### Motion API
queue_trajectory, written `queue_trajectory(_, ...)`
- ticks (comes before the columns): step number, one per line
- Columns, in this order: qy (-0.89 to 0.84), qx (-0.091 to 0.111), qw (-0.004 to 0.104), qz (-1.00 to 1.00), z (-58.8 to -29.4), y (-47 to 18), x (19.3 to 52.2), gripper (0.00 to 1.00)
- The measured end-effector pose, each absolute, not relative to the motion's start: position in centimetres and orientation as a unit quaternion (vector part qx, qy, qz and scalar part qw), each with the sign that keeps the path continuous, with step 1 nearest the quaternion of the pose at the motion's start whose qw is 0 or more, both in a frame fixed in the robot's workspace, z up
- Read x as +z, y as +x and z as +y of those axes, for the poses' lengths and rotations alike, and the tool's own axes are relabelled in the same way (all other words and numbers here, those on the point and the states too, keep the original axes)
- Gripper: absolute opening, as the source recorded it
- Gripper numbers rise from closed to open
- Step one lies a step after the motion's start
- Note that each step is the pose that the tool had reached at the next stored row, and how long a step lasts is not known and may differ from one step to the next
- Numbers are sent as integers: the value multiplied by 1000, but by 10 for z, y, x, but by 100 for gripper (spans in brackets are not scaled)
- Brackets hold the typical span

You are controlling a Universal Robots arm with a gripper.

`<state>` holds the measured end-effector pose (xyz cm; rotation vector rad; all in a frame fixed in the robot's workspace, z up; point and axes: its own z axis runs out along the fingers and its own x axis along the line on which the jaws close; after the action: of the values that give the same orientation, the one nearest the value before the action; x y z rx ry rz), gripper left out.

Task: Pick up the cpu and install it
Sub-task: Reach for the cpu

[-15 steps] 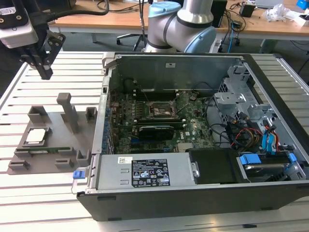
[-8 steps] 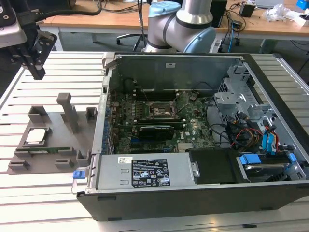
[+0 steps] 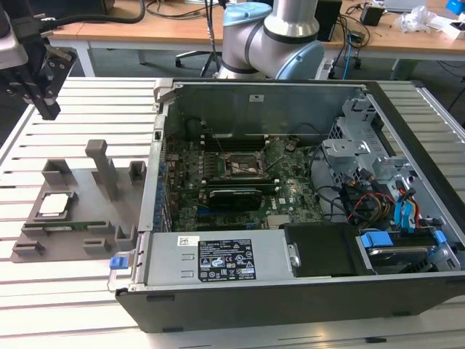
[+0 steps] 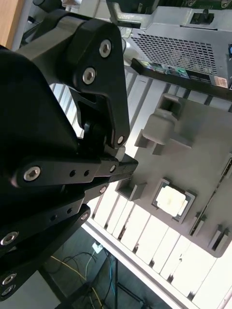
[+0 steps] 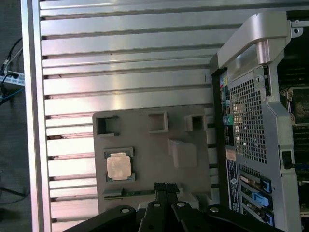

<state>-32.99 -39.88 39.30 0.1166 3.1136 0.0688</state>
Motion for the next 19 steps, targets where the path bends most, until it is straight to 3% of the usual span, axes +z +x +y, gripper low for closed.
queue_trajectory(19,37,22,13,999,-399,-361,393,11)
